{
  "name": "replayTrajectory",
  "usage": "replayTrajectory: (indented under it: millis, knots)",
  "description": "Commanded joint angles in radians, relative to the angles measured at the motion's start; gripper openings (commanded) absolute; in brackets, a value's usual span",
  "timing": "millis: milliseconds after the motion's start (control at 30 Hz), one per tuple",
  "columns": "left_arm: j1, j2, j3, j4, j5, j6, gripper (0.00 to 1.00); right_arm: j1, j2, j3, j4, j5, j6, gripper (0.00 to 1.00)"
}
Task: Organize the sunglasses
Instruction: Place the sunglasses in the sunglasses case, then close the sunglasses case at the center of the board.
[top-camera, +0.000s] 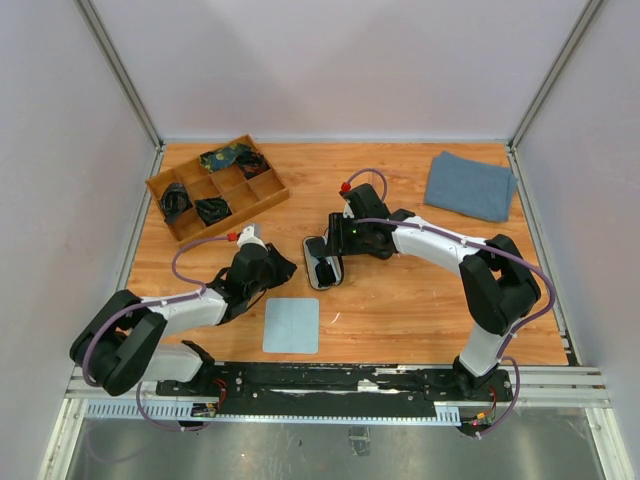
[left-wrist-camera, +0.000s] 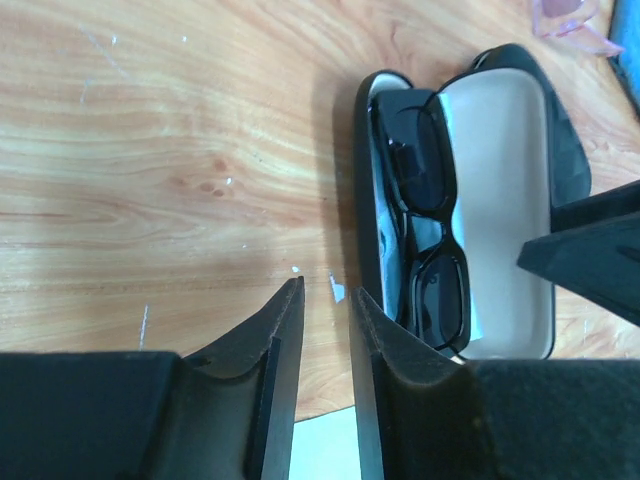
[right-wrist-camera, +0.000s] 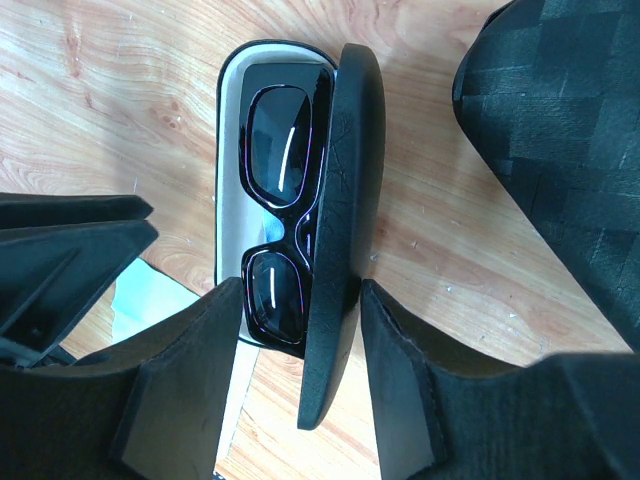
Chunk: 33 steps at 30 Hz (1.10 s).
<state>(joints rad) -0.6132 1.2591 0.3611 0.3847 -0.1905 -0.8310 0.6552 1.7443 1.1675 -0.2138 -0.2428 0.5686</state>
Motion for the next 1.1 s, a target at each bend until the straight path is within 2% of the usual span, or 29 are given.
replayTrajectory:
  millis: [0, 300, 500, 1067]
  knots:
    - [0.036, 0.065, -0.003, 0.129, 0.151, -0.051, 0.33, -0.004, -0.022, -0.006, -0.005, 0.004, -0.009, 0.51]
    - [0.057, 0.151, 0.0, 0.214, 0.208, -0.078, 0.44, -0.004, -0.032, -0.009, -0.018, 0.012, -0.017, 0.45]
    - [0.058, 0.194, 0.008, 0.249, 0.219, -0.083, 0.46, -0.004, -0.031, -0.008, -0.02, 0.013, -0.022, 0.42]
    - [0.062, 0.322, 0.042, 0.356, 0.248, -0.096, 0.47, -0.005, -0.019, -0.001, -0.027, 0.017, -0.029, 0.32]
